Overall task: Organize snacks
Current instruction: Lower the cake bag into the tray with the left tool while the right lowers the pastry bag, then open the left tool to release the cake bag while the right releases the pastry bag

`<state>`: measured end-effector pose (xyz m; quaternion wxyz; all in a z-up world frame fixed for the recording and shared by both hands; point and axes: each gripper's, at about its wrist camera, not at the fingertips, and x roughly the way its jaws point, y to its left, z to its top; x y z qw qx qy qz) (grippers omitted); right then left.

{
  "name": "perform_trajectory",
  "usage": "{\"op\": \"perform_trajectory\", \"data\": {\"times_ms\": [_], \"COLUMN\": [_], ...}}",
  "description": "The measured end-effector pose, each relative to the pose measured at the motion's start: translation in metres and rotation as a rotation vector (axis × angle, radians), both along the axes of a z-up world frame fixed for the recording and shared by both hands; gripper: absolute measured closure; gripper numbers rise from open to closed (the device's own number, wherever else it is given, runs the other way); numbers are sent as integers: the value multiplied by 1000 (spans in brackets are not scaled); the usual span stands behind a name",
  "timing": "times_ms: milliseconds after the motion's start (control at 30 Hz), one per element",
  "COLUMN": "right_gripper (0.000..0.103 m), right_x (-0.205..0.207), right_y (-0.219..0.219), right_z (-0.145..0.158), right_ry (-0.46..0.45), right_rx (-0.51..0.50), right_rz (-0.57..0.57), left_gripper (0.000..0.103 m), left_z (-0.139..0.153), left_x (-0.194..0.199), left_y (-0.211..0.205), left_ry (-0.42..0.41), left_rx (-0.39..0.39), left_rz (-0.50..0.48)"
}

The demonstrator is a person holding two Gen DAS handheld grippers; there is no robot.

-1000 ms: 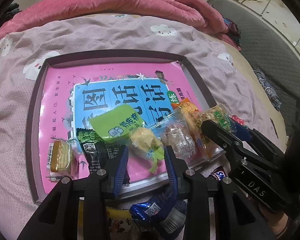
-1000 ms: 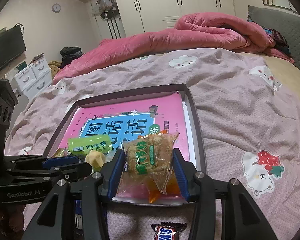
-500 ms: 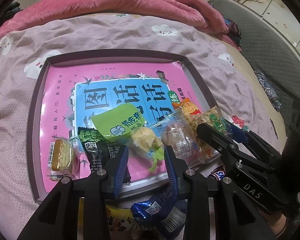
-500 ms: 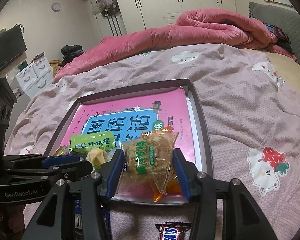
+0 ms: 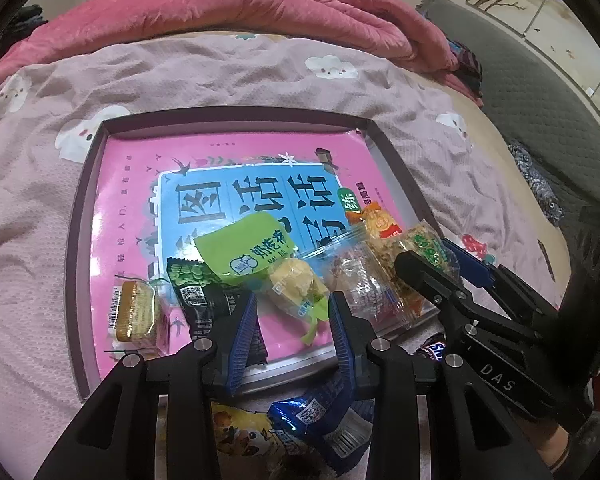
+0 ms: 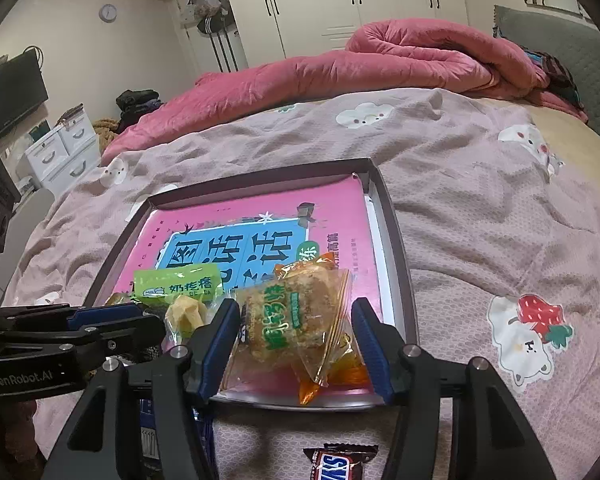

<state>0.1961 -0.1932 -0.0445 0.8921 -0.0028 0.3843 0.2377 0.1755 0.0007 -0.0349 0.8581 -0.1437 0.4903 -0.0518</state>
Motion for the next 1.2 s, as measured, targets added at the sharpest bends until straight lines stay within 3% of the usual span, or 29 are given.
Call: {"op": "perform_trajectory", "data": {"times_ms": [1200], "right_gripper": [40], "right_x": [-7], "right_y": [-17], "right_z": [12], "right_ry": [-23], "right_rx": [-6], "right_rz": [-61], "left_gripper": [61], "left_z": [24], "left_x": [-15], "left_y": [7], "left_ry": [-37], "left_rx": [-4], "left_rz": [10]}}
